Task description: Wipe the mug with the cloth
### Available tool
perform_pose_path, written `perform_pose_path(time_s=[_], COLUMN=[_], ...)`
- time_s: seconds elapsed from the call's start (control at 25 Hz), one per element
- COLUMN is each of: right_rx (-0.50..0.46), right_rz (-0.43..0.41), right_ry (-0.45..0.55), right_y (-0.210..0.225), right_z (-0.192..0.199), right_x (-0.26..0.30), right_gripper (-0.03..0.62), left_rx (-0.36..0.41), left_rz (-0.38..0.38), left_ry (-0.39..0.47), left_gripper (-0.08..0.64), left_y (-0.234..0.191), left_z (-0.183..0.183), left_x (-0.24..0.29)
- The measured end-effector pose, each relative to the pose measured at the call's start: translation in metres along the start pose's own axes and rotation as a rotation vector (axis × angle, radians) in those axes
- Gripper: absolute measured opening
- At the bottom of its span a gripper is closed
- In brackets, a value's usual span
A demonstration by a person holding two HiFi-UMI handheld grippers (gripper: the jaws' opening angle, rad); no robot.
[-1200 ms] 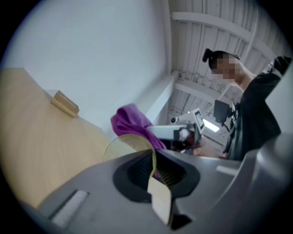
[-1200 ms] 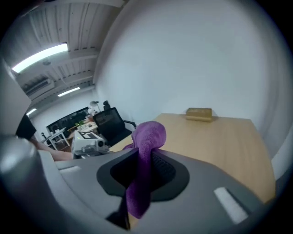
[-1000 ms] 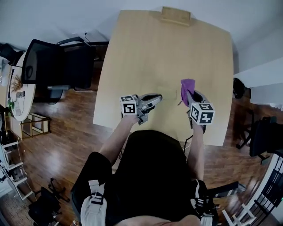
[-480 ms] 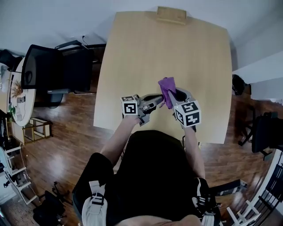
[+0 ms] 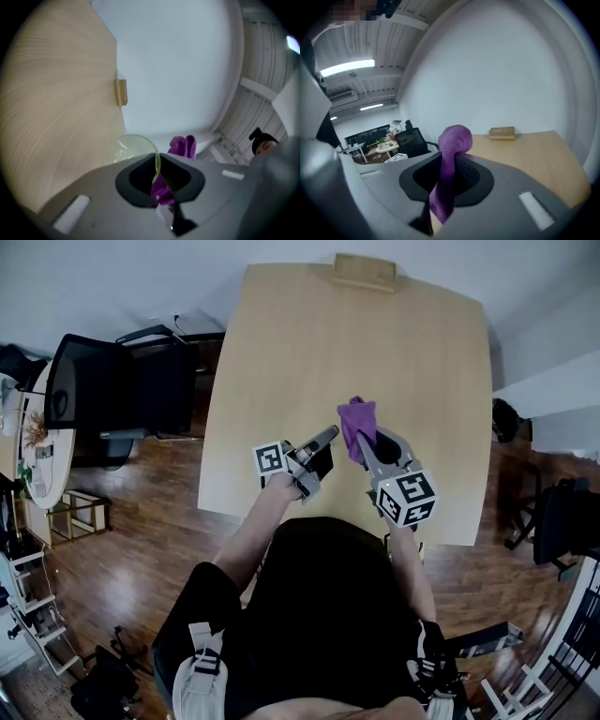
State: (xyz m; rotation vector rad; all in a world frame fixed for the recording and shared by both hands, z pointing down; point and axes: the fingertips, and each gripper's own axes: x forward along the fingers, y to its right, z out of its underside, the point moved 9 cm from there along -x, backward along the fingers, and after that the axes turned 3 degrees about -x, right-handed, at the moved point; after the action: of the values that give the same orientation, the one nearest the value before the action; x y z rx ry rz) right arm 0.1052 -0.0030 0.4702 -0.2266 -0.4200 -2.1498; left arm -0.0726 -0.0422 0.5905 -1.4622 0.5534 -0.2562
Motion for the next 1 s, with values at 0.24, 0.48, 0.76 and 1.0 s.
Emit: perform_pose_path(time_s=[0.24, 0.48, 0.76, 1.0], right_rx=[-0.054, -0.053, -0.037, -0.248], right_rz=[-0.005, 0.101, 0.302, 0.084], right_ry=[-0.03, 0.005, 0.127, 0.102], right_y=[-0.019, 0.021, 0.054, -0.008], right_z=[0.012, 0.017, -0.002, 0.0], right_x=[0.023, 0.006, -0.036, 0.006], right_gripper=[0.063, 0.063, 0.063, 0.063], left_rx=[-0.031, -0.03, -0.082, -0.078], left_rz=[0.082, 0.115, 0.177, 0.226], left_ry=[0.024, 0.045, 0.154, 0.161], left_gripper=[0.044, 0.051, 0.046, 0.049], left_y=[0.023, 0.03, 0.035, 0.048], left_z=[0.004, 0.003, -0.012, -0.01], left_x=[0.015, 0.01, 0.004, 0.022])
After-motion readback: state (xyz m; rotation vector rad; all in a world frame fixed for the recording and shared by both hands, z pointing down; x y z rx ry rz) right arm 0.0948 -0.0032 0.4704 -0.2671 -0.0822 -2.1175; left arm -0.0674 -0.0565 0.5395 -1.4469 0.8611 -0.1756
